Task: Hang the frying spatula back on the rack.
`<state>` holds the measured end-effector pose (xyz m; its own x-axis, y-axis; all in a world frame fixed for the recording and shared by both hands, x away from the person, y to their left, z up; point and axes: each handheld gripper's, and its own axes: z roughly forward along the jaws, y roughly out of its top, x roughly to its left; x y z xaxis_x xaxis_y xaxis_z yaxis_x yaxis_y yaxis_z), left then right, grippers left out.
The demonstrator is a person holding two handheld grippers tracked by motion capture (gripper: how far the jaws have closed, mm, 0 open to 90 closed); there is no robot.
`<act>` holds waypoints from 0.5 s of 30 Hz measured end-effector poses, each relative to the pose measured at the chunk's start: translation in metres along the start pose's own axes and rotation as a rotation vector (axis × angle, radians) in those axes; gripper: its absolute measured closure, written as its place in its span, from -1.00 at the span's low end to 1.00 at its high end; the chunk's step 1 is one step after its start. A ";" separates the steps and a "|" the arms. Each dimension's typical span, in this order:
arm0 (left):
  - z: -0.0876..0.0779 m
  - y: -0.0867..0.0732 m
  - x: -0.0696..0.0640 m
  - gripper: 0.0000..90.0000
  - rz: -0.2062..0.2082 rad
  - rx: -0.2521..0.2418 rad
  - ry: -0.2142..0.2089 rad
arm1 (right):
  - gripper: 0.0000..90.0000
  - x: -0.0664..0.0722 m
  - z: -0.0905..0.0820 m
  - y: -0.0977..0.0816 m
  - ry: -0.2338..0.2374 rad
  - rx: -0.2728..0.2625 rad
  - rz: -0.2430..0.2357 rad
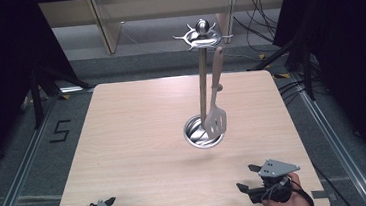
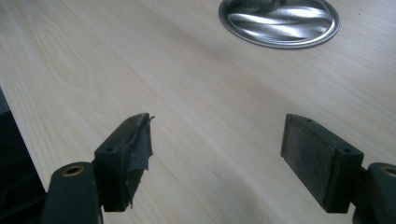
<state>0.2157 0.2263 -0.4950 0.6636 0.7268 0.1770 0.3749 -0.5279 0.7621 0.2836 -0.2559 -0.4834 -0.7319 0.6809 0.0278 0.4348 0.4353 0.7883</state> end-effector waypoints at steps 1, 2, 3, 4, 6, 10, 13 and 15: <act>0.000 0.000 -0.001 -0.67 -0.016 -0.006 0.001 | -0.43 0.000 -0.002 -0.002 -0.006 -0.002 0.006; 0.000 0.000 -0.001 -0.67 -0.016 -0.006 0.001 | -0.43 0.000 -0.002 -0.002 -0.006 -0.002 0.006; 0.000 0.000 -0.001 -0.67 -0.011 -0.005 -0.003 | -0.43 -0.001 -0.003 -0.004 0.005 0.005 0.008; -0.001 0.000 0.000 -0.67 -0.003 0.002 -0.007 | -0.43 -0.001 -0.003 -0.004 0.005 0.005 0.008; -0.001 0.000 0.000 -0.67 -0.001 0.004 0.000 | -0.43 -0.001 -0.004 -0.006 -0.008 -0.002 0.008; 0.001 0.000 -0.002 -0.67 -0.025 -0.015 -0.005 | -0.43 0.000 -0.007 -0.010 0.000 0.001 0.023; 0.001 0.000 -0.001 -0.67 -0.009 -0.014 -0.004 | -0.43 0.003 -0.009 -0.013 -0.012 0.005 0.038; 0.000 0.000 0.000 -0.67 0.007 -0.002 -0.002 | -0.43 0.001 -0.009 -0.013 -0.009 0.004 0.017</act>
<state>0.2159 0.2263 -0.4947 0.6675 0.7223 0.1809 0.3692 -0.5320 0.7620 0.2720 -0.2662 -0.4883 -0.7193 0.6938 0.0358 0.4494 0.4254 0.7855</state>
